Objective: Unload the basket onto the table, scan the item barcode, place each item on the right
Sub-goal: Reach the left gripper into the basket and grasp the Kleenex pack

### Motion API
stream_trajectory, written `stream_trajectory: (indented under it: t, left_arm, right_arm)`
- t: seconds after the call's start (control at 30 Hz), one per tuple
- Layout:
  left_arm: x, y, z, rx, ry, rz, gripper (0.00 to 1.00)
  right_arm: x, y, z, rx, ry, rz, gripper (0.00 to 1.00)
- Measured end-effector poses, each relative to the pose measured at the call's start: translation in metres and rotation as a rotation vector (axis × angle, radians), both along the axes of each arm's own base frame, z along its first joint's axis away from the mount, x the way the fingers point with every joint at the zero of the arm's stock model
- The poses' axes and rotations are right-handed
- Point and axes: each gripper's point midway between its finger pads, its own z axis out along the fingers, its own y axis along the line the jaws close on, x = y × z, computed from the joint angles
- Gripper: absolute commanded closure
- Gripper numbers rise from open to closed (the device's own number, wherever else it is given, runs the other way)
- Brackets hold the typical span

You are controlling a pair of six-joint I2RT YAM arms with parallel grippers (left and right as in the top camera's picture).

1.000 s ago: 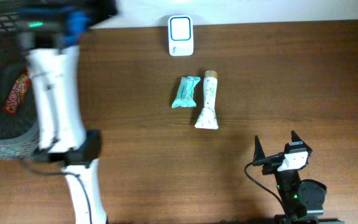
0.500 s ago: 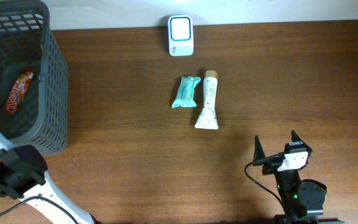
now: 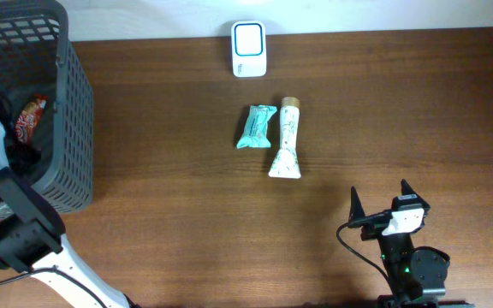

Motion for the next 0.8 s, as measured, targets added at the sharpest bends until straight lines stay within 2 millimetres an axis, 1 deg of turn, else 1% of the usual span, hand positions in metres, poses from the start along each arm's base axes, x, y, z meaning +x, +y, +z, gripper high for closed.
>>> stream_trajectory:
  t: [0.07, 0.13, 0.17, 0.2, 0.23, 0.27, 0.3, 0.33, 0.37, 0.4, 0.53, 0.57, 0.6, 0.63, 0.67, 0.7, 0.73, 0.77, 0.8]
  left_arm:
    - [-0.006, -0.002, -0.012, 0.001, 0.021, 0.000, 0.36]
    - [-0.010, 0.000, -0.019, 0.014, 0.040, 0.001, 0.36]
    - [-0.012, 0.000, -0.022, 0.019, 0.046, 0.001, 0.38]
    - [-0.015, 0.000, -0.026, 0.023, 0.060, 0.000, 0.43]
    - [-0.016, 0.000, -0.028, 0.026, 0.062, -0.001, 0.51]
    - [-0.016, 0.000, -0.029, 0.030, 0.058, 0.003, 0.62]
    - [-0.016, 0.001, -0.032, 0.037, 0.059, -0.001, 0.64]
    - [-0.018, 0.002, -0.034, 0.039, 0.064, -0.001, 0.71]
    - [-0.019, 0.003, -0.036, 0.043, 0.068, 0.002, 0.97]
    - [-0.020, 0.004, -0.035, 0.048, 0.069, 0.004, 1.00]
    - [-0.021, 0.003, -0.031, 0.044, 0.075, 0.005, 1.00]
    - [-0.017, 0.000, -0.027, 0.019, 0.056, 0.005, 1.00]
    - [-0.009, -0.002, -0.021, -0.005, 0.019, 0.005, 1.00]
    - [0.002, -0.004, -0.010, -0.027, -0.033, 0.004, 1.00]
    - [0.023, -0.004, 0.013, -0.045, -0.137, -0.001, 1.00]
    - [0.040, -0.005, 0.037, -0.054, -0.231, -0.011, 1.00]
    - [0.064, -0.007, 0.081, -0.055, -0.392, -0.037, 1.00]
    - [0.075, -0.010, 0.112, -0.049, -0.490, -0.058, 1.00]
    - [0.091, -0.020, 0.170, -0.043, -0.668, -0.111, 1.00]
  right_arm:
    - [0.000, 0.000, 0.000, 0.000, 0.000, 0.000, 0.01]
    - [0.000, 0.000, 0.000, 0.000, 0.000, 0.000, 0.01]
    - [0.000, 0.000, 0.000, 0.000, 0.000, 0.000, 0.01]
    - [0.000, 0.000, 0.000, 0.000, 0.000, 0.000, 0.01]
    - [0.000, 0.000, 0.000, -0.001, 0.000, 0.000, 0.01]
    - [0.000, 0.000, 0.000, 0.000, 0.000, 0.000, 0.01]
    - [0.000, 0.000, 0.000, 0.000, 0.000, 0.000, 0.01]
    - [0.000, 0.000, 0.000, 0.000, 0.000, 0.000, 0.01]
    - [0.000, 0.000, 0.000, -0.001, 0.000, 0.000, 0.01]
    - [0.000, 0.000, 0.000, 0.000, 0.000, 0.000, 0.01]
    - [0.000, 0.000, 0.000, 0.000, 0.000, 0.000, 0.02]
    - [0.000, 0.000, 0.000, 0.000, 0.000, 0.000, 0.01]
    - [0.000, 0.000, 0.000, 0.000, 0.000, 0.000, 0.01]
    - [0.000, 0.000, 0.000, -0.001, 0.000, 0.000, 0.01]
    - [0.000, 0.000, 0.000, -0.001, 0.000, 0.000, 0.01]
    - [0.000, 0.000, 0.000, -0.001, 0.000, 0.000, 0.01]
    - [0.000, 0.000, 0.000, 0.000, 0.000, 0.000, 0.01]
    - [0.000, 0.000, 0.000, 0.000, 0.000, 0.000, 0.01]
    - [0.000, 0.000, 0.000, 0.000, 0.000, 0.000, 0.01]
